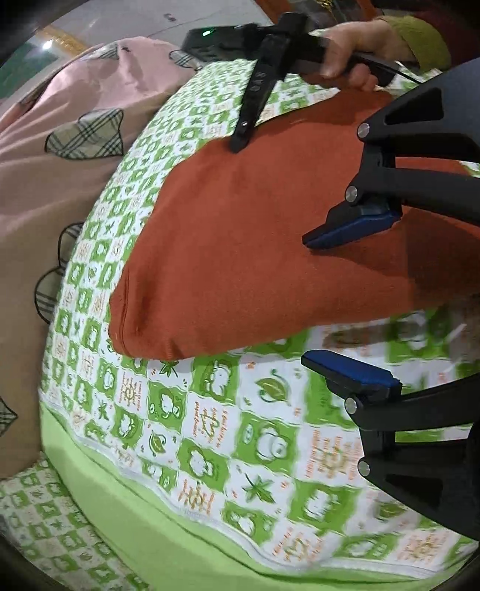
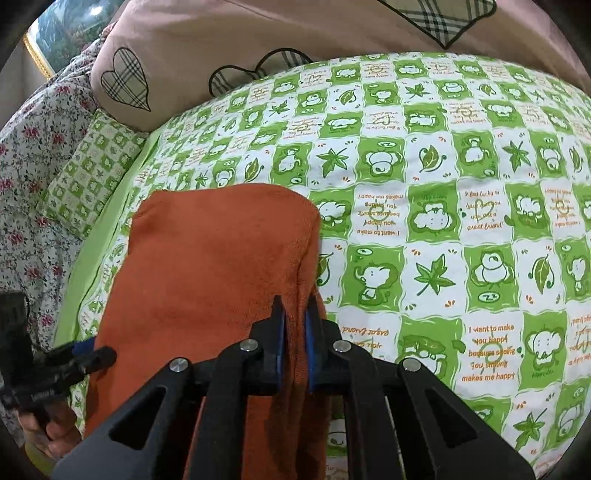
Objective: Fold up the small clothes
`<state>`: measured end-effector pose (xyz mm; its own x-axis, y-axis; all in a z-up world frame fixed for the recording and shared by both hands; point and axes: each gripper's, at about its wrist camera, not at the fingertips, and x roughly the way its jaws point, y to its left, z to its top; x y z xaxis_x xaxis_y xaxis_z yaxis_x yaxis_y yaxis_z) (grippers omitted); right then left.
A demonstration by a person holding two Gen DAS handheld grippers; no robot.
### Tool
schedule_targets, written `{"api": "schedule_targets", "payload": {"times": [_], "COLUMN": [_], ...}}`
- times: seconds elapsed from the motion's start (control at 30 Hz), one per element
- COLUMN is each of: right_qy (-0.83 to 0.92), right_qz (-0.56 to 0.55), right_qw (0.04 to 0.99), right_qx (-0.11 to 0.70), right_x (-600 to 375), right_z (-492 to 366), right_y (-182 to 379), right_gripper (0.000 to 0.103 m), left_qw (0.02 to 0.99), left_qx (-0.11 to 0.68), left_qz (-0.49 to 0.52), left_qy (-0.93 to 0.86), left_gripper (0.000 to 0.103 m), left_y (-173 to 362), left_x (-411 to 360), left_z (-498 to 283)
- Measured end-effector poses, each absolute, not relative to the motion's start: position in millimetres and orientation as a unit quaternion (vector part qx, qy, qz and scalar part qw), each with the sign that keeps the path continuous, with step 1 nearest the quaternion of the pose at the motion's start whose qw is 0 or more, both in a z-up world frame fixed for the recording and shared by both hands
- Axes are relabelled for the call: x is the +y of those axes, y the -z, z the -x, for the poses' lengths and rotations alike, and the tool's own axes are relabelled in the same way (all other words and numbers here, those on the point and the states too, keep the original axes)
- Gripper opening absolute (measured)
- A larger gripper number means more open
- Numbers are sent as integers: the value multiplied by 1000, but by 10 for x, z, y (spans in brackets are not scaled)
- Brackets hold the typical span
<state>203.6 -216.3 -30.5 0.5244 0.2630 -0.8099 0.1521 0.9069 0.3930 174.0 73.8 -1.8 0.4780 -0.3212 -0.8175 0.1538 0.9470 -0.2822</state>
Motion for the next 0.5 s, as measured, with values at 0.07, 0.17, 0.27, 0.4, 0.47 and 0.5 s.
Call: {"api": "schedule_targets", "payload": {"times": [0.07, 0.17, 0.27, 0.4, 0.47, 0.5], "right_qy": [-38, -36, -46, -47, -44, -41], "right_qz": [-234, -241, -241, -248, -250, -251], "right_qw": [840, 842, 846, 843, 837, 835], "right_qx": [489, 481, 473, 476, 484, 488], "right_x": [-2199, -2175, -2141, -2075, -2031, -2017], "right_z": [-1985, -1750, -1388, -847, -629, -567], "right_y": [283, 154, 25, -1, 61, 99], "right_gripper": [17, 26, 26, 30, 30, 30], "left_qw": [857, 860, 864, 864, 865, 866], "left_qx": [488, 479, 469, 462, 461, 460], "left_qz": [81, 78, 72, 58, 40, 31], "left_qy": [144, 156, 169, 189, 193, 194], "left_gripper": [57, 57, 59, 64, 64, 64], "left_y": [-6, -57, -99, -69, -20, 5], "left_x": [762, 838, 915, 932, 878, 838], "left_z": [-1585, -1258, -925, -561, -435, -397]}}
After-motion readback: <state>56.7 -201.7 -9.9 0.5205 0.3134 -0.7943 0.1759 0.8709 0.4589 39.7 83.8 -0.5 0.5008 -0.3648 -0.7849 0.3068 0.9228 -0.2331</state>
